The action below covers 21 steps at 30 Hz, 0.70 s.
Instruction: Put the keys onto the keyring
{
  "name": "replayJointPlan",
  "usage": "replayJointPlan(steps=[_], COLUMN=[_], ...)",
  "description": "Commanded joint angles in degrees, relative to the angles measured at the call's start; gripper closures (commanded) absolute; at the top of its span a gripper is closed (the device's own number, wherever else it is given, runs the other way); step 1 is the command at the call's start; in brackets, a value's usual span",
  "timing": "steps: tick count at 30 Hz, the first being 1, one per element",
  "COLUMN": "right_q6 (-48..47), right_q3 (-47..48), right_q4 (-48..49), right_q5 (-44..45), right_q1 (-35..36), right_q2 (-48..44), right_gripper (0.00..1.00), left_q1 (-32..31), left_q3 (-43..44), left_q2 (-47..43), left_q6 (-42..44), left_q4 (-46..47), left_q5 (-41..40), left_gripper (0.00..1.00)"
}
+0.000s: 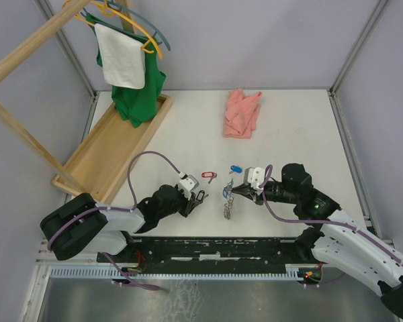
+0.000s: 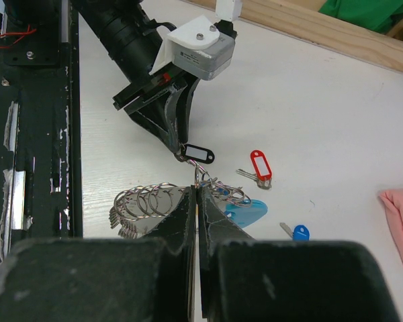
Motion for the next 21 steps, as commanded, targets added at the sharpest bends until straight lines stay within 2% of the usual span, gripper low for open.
replayJointPlan(steps=[1, 9, 12, 16, 21], right_q6=[-0.1, 0.0, 0.0, -0.1, 0.0], right_q3=[0.8, 0.8, 0.9, 0.7, 0.8], right_q4=[3.8, 3.8, 3.9, 3.9, 3.9], right_q5=[-0.9, -1.1, -1.0, -1.0, -0.9], right_q1=[0.2, 0.2, 0.2, 0.2, 0.2], right_q2=[-1.2, -1.3, -1.3, -1.4, -1.4], right_gripper=[0.98, 0.98, 0.98, 0.98, 0.98], left_q1=[-0.2, -0.6, -0.9, -1.3, -1.5], left_q3=[1.5, 1.9, 2.4, 2.4, 2.6], left_q2=[-1.0, -0.1, 0.4, -0.1, -0.5], left_q6=[-1.1, -1.8, -1.4, -1.5, -0.4], left_q4=[-3.5, -4.6, -5.2, -5.7, -5.7], left_q5=[0.0, 1.0, 1.1, 0.9, 0.8], left_gripper=[0.71, 0.78, 0.86, 0.87, 0.97])
